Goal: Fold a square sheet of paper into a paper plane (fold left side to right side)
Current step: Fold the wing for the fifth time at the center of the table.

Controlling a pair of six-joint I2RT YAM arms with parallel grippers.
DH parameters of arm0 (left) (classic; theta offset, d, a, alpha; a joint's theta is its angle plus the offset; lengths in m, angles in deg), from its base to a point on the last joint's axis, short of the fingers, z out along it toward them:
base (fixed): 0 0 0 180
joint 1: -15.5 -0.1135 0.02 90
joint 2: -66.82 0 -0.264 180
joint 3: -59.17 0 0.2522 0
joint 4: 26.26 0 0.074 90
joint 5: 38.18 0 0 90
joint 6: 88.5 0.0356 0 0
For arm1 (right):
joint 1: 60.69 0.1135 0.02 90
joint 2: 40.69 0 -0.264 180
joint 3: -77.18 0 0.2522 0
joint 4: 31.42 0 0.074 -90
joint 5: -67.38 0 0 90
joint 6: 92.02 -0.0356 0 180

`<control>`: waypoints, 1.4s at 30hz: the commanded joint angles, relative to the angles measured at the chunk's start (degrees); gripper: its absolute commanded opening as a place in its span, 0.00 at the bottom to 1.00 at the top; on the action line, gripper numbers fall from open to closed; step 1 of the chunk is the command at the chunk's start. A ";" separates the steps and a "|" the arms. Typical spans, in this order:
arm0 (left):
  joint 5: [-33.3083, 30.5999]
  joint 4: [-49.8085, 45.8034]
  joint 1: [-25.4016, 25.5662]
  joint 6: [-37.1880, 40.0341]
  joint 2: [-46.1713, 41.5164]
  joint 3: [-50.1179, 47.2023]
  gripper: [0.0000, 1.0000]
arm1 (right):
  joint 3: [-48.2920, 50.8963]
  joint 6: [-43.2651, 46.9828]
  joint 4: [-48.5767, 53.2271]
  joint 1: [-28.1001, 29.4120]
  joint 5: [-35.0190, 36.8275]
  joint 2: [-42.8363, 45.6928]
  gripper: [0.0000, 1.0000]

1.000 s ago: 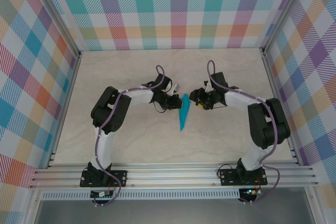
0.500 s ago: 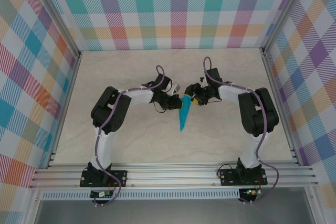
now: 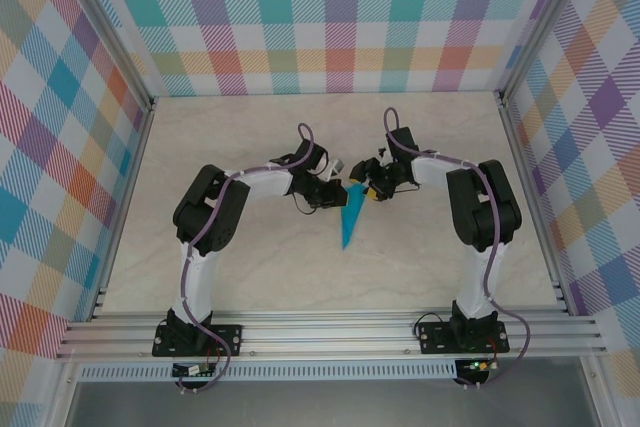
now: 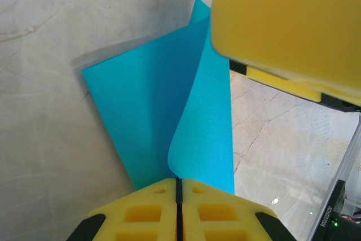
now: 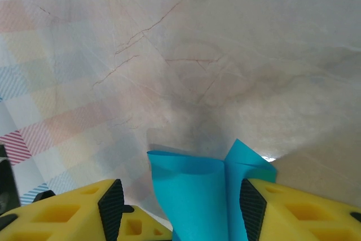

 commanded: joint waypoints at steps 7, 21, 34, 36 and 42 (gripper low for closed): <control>1.35 -3.40 -0.70 3.80 -0.70 3.23 0.09 | -0.93 1.91 4.49 0.26 0.74 -2.12 0.61; 1.58 -3.62 -0.70 4.30 1.74 4.76 0.09 | -1.04 2.25 4.61 0.30 0.39 -2.64 0.61; -0.20 -2.88 -0.67 4.17 3.24 4.97 0.09 | -0.69 2.30 4.39 0.33 -0.01 -2.70 0.62; -0.48 -2.93 -0.70 4.13 3.49 4.97 0.09 | -0.67 2.30 4.41 0.38 -0.02 -2.72 0.62; -0.86 -2.65 -0.70 3.93 4.55 4.93 0.09 | -0.60 2.39 4.34 0.35 -0.26 -2.78 0.62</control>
